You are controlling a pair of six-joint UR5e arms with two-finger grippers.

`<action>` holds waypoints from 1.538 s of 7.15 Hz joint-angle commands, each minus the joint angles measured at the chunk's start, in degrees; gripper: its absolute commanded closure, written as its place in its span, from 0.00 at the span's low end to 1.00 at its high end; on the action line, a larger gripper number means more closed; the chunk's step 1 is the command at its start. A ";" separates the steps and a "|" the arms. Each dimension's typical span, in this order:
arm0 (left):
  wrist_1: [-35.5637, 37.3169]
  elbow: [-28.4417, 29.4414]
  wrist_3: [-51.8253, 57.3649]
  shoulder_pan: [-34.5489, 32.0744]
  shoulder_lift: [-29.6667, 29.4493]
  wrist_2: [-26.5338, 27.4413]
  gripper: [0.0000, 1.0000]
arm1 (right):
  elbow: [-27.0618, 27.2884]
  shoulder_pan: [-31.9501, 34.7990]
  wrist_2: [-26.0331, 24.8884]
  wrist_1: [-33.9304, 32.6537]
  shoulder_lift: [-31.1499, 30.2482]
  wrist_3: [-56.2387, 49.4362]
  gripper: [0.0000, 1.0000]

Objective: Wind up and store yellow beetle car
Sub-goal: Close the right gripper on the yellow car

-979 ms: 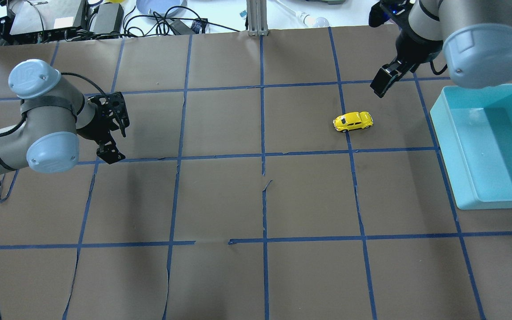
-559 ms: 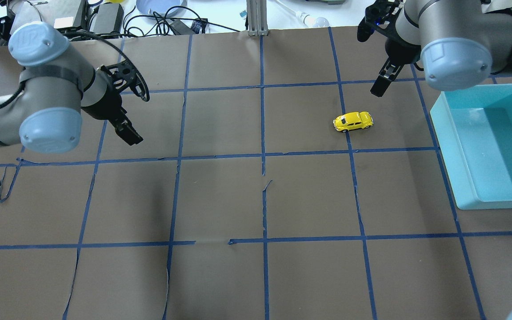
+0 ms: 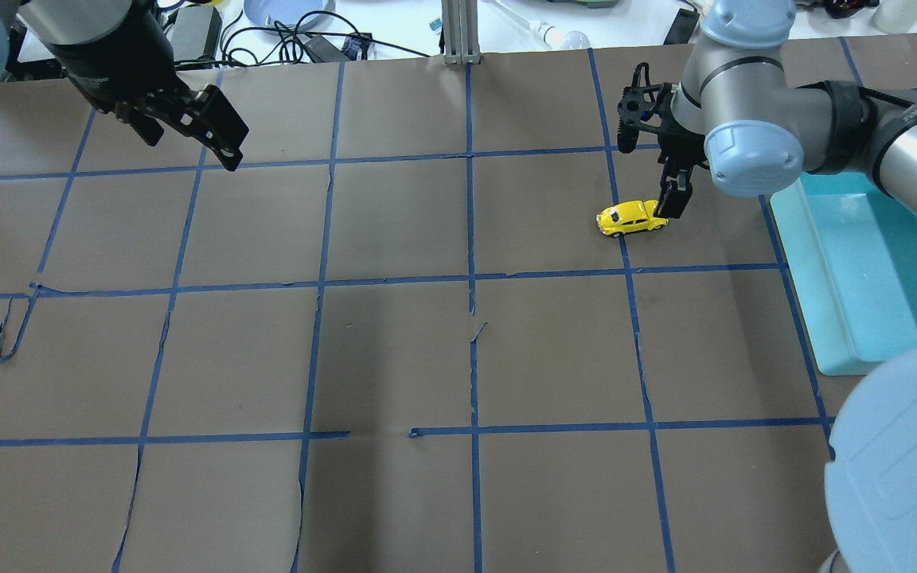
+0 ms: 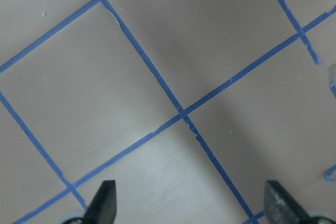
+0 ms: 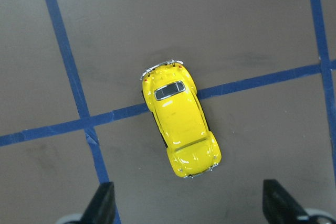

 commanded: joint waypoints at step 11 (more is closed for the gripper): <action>0.63 0.22 -11.20 1.33 0.93 -0.82 0.00 | -0.58 0.53 1.51 -3.72 7.23 -3.20 1.00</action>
